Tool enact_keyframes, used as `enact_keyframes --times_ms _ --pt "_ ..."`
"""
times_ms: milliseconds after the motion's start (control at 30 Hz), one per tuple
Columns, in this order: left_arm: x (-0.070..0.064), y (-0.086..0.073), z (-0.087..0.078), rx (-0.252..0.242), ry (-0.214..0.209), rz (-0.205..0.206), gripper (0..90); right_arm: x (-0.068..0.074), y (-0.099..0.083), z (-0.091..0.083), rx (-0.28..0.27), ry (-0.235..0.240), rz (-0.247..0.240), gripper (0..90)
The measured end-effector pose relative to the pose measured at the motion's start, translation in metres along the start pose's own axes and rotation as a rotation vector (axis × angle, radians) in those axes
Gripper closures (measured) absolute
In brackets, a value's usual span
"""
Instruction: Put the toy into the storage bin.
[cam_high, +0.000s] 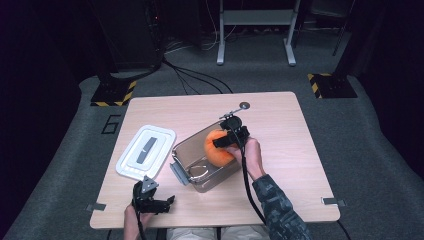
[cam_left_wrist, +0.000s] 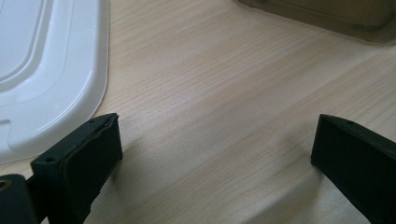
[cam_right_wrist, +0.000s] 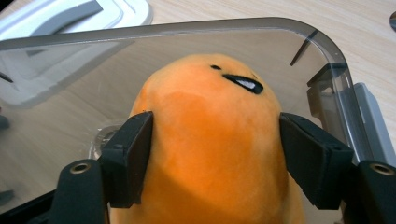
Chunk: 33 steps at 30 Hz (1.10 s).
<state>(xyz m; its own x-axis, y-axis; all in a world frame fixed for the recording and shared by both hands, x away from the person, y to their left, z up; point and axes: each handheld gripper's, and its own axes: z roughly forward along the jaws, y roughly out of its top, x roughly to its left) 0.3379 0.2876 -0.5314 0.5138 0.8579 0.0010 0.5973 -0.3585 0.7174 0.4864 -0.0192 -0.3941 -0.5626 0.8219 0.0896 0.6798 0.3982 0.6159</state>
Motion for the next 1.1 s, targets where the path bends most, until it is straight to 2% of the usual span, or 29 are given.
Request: enact_keyframes --times_ms 200,367,467,800,933,1100 --pt "0.000 0.000 0.000 0.000 -0.001 0.001 1.7 0.001 0.001 -0.006 -0.027 -0.020 -0.014 34.3" --pt "0.000 0.000 0.000 0.000 0.000 0.000 1.7 -0.001 -0.002 -0.011 -0.012 -0.002 -0.040 38.7" --pt "0.000 0.000 0.000 0.000 -0.001 0.001 1.7 -0.001 -0.005 -0.009 0.020 0.004 -0.061 41.0" --pt "0.000 0.000 0.000 0.000 0.000 0.000 1.7 -0.012 -0.010 0.002 0.044 -0.033 -0.020 53.1" --pt "0.000 0.000 0.000 -0.001 0.000 0.000 1.7 -0.014 -0.011 0.001 0.041 -0.021 -0.018 49.8" --pt "0.000 0.000 0.000 0.000 -0.001 0.000 1.7 -0.016 -0.013 -0.009 -0.026 0.010 -0.023 37.4"
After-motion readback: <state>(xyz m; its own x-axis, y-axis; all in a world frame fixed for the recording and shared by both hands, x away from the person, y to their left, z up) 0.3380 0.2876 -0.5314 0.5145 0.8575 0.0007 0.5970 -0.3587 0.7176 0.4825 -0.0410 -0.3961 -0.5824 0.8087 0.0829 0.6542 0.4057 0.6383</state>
